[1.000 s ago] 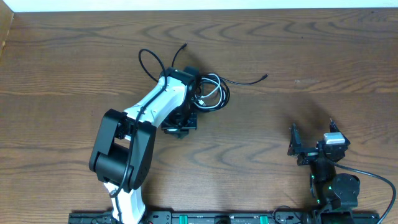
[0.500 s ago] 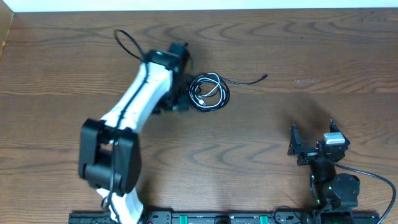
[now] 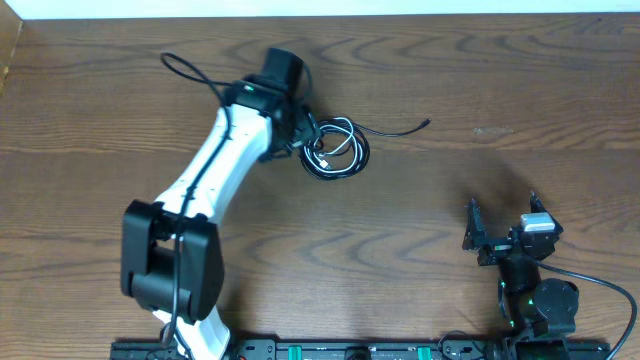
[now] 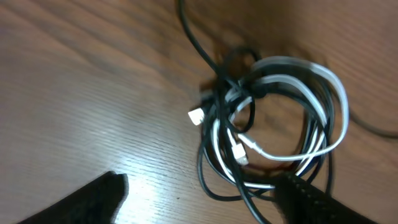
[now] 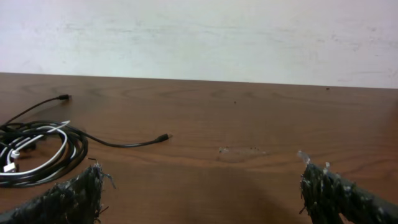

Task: Untangle cables
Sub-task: 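Lower the left gripper onto the cable bundle and close on black cables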

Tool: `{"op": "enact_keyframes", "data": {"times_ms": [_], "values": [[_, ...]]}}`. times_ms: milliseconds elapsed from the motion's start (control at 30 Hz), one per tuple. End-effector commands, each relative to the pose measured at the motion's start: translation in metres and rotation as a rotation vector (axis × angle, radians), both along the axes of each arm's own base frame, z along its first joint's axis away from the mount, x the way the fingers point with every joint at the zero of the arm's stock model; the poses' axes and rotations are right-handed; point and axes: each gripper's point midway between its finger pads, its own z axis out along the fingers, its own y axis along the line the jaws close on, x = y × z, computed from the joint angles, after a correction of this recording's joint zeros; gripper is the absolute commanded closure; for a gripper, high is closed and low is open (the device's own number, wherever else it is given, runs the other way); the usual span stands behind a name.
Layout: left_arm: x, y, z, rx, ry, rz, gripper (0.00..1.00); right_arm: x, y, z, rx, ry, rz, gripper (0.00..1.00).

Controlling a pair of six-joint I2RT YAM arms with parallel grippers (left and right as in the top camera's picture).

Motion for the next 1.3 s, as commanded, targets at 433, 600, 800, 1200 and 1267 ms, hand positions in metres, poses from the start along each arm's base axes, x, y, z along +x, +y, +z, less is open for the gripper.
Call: {"op": "enact_keyframes", "data": {"times_ms": [433, 600, 800, 1200, 1267], "values": [[-0.081, -0.085, -0.043, -0.111, 0.222, -0.395, 0.92, 0.000, 0.000, -0.001, -0.012, 0.003, 0.001, 0.01], [-0.108, -0.104, -0.043, -0.107, 0.273, -0.467, 0.92, 0.000, 0.000, -0.001, -0.012, 0.003, 0.001, 0.01], [-0.126, -0.094, -0.047, 0.032, 0.305, -0.502, 0.92, 0.000, 0.000, -0.001, -0.012, 0.003, 0.001, 0.01], [-0.103, -0.036, -0.057, 0.388, 0.205, -0.465, 0.67, 0.000, 0.000, -0.001, -0.012, 0.003, 0.001, 0.01], [-0.105, -0.034, -0.064, 0.392, 0.205, -0.465, 0.64, 0.000, 0.000, -0.001, -0.012, 0.003, 0.001, 0.01]]}}
